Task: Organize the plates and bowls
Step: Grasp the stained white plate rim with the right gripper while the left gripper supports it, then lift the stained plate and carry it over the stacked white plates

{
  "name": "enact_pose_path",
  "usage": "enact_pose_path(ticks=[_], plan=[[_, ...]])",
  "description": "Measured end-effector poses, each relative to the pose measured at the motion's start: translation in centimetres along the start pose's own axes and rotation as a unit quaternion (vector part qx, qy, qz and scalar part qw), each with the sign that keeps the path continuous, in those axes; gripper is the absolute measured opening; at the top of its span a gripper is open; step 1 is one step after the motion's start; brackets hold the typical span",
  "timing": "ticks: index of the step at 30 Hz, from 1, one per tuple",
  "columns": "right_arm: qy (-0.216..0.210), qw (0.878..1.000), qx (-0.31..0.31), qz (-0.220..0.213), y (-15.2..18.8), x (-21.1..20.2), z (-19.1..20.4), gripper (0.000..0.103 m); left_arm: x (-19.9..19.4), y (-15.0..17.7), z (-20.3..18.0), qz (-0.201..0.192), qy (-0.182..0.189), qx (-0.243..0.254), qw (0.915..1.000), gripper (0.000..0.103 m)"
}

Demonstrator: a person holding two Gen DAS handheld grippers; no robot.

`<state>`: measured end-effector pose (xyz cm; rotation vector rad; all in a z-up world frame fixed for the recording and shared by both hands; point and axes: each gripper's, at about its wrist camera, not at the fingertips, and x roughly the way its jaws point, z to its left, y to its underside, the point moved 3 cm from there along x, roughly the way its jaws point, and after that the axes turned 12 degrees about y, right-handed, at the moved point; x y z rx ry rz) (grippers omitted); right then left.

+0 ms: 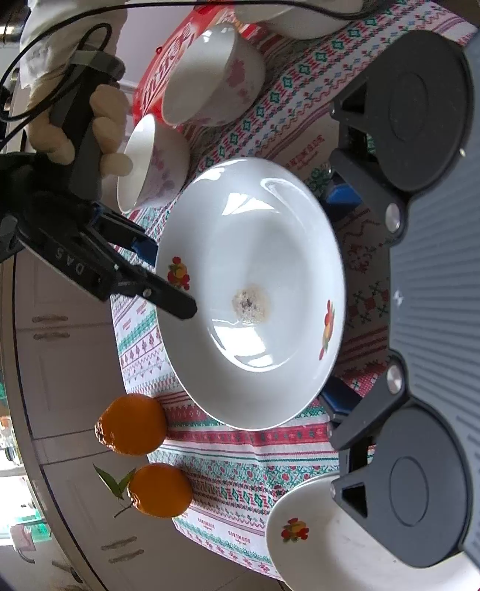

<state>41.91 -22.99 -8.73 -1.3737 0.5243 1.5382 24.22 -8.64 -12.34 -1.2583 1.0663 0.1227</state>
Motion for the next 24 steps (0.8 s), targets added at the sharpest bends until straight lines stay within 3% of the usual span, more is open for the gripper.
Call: enact_pose_path(ticks=[24], plan=[[-0.013,1.0,0.005,-0.026,0.9,-1.5,1.3,0.07,-1.8,0.3,-0.7,-0.003,0.005,0.025,0.9997,0.09]])
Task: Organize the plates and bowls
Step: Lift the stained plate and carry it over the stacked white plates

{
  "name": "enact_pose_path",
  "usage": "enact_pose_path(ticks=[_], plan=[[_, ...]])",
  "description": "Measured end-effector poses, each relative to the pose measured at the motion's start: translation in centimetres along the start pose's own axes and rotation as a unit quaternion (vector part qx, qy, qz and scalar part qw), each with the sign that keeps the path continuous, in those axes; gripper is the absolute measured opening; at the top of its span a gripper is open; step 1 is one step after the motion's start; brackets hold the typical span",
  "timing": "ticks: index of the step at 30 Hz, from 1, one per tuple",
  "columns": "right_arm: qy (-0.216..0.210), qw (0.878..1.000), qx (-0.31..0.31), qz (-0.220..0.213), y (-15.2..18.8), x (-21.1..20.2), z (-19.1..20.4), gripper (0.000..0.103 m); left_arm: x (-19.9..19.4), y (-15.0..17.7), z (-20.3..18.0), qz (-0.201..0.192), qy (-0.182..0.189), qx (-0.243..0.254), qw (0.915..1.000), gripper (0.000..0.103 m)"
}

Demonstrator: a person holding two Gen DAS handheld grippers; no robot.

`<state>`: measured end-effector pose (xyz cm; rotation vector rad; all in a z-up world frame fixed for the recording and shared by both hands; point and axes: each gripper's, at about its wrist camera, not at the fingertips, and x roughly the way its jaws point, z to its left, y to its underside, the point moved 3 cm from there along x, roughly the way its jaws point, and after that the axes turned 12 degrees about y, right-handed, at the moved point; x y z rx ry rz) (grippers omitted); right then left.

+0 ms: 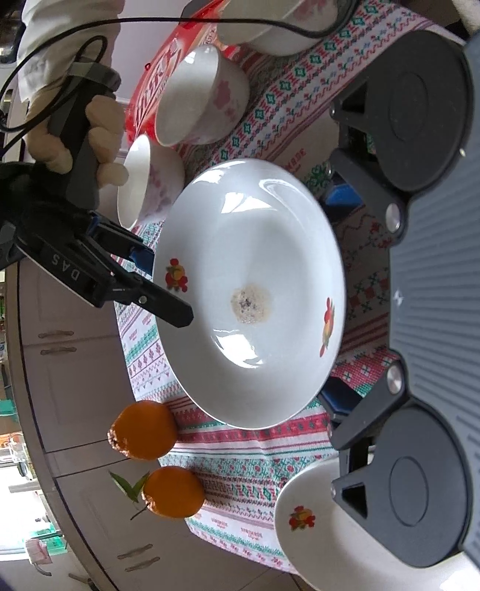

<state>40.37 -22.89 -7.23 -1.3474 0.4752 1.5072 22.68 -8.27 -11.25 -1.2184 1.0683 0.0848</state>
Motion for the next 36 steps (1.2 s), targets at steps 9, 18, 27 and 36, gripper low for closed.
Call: enact_pose_path(ticks=[9,18,27,36], plan=[[0.006,1.0,-0.02,-0.012,0.3,-2.0,3.7,0.07,-3.7,0.5,-0.2,-0.014,-0.006,-0.001,0.9999,0.09],[-0.001,0.998,-0.051,-0.025,0.0,-2.7,9.3,0.07,-8.3,2.3,0.6,-0.031,-0.029,-0.017,0.9989,0.09],[-0.022,0.996,-0.08,-0.025,-1.2,-1.0,14.9,0.07,-11.7,5.1,2.5,-0.034,-0.06,-0.045,0.9966,0.09],[-0.034,0.994,-0.107,-0.009,-2.9,1.7,18.9,0.07,-13.7,7.2,4.8,-0.034,-0.088,-0.066,0.9933,0.09]])
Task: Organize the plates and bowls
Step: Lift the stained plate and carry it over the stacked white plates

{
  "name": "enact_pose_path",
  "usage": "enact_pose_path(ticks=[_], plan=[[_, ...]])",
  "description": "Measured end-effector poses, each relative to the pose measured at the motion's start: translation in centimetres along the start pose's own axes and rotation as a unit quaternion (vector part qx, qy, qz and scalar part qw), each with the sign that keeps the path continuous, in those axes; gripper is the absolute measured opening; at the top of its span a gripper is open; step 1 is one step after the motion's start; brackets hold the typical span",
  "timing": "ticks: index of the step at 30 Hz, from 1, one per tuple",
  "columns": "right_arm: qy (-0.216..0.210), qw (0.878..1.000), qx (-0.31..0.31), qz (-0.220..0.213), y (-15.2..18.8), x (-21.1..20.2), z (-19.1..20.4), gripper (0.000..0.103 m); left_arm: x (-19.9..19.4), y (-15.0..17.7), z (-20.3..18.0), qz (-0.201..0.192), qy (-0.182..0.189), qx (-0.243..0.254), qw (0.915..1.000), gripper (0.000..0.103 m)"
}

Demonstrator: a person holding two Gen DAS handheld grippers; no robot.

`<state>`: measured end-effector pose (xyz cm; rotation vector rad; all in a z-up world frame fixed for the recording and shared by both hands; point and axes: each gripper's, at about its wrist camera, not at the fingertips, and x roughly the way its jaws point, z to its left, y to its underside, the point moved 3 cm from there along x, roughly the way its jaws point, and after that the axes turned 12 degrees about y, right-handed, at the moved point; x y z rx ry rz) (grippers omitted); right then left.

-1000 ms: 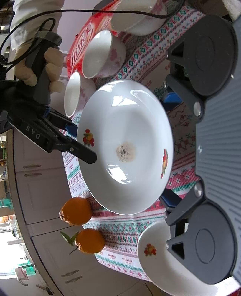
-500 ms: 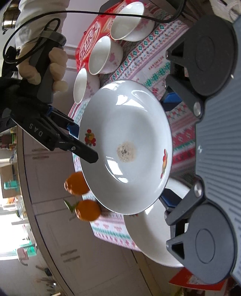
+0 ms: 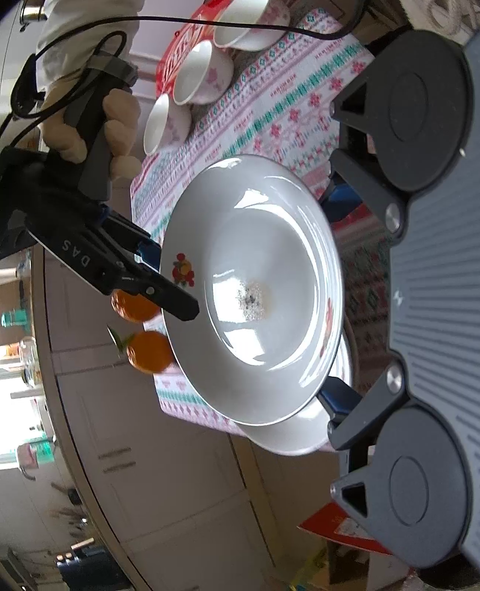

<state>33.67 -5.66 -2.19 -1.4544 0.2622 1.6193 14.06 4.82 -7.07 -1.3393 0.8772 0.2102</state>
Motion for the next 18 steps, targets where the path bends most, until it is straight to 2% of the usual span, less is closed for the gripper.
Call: enact_pose_path(ticks=[7,18], plan=[[-0.01,1.0,-0.013,0.012,-1.5,2.4,1.6,0.07,-0.5,1.1,1.9,0.007,-0.018,-0.012,0.9997,0.09],[-0.013,1.0,-0.008,0.027,-2.3,4.6,1.4,0.07,0.0,1.2,3.4,0.016,-0.022,-0.016,0.9995,0.09]])
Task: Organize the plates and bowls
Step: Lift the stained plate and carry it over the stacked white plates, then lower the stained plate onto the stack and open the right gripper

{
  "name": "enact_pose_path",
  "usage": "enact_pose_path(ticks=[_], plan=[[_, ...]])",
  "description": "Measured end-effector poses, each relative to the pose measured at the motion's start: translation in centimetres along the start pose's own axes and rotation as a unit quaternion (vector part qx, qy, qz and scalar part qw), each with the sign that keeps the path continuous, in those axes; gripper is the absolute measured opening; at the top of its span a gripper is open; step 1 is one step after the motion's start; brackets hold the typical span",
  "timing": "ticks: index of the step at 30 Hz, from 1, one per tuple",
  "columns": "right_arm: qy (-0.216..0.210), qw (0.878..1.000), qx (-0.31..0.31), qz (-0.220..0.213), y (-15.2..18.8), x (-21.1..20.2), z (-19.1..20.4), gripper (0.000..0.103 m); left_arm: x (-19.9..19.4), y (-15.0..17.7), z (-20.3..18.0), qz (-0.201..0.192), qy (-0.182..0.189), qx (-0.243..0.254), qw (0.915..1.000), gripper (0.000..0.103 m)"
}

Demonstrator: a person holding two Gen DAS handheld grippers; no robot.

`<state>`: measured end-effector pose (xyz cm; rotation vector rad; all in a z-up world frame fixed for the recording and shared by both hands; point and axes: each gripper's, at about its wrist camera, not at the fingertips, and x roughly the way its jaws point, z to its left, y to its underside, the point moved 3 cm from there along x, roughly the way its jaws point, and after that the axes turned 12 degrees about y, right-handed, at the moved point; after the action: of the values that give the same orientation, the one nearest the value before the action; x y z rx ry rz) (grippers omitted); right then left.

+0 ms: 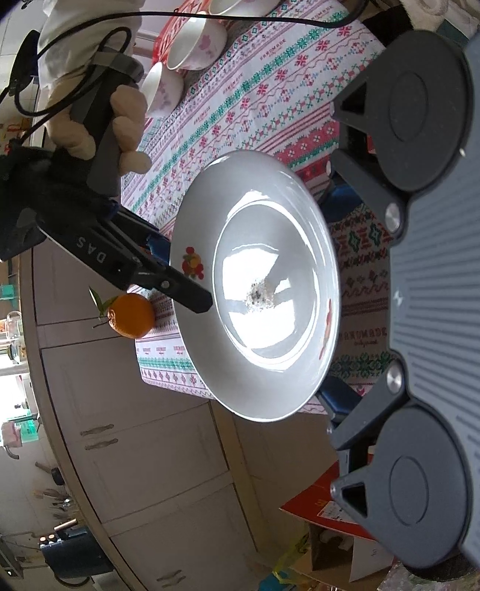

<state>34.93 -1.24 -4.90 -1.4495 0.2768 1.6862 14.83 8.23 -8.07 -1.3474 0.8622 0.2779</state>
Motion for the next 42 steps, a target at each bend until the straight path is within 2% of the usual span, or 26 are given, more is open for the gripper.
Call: enact_pose_path(ticks=[20,29,42], plan=[[0.011,1.0,0.011,0.009,0.4,0.8,-0.8,0.07,1.0,-0.1,0.5,0.012,0.005,-0.006,0.9999,0.09],[0.011,1.0,0.023,0.006,1.1,0.3,-1.3,0.07,1.5,-0.1,1.3,0.014,0.006,-0.014,0.9998,0.092],[0.034,0.999,0.019,0.001,1.9,-1.0,-0.5,0.073,1.6,0.1,1.7,0.01,0.015,-0.018,0.9997,0.094]])
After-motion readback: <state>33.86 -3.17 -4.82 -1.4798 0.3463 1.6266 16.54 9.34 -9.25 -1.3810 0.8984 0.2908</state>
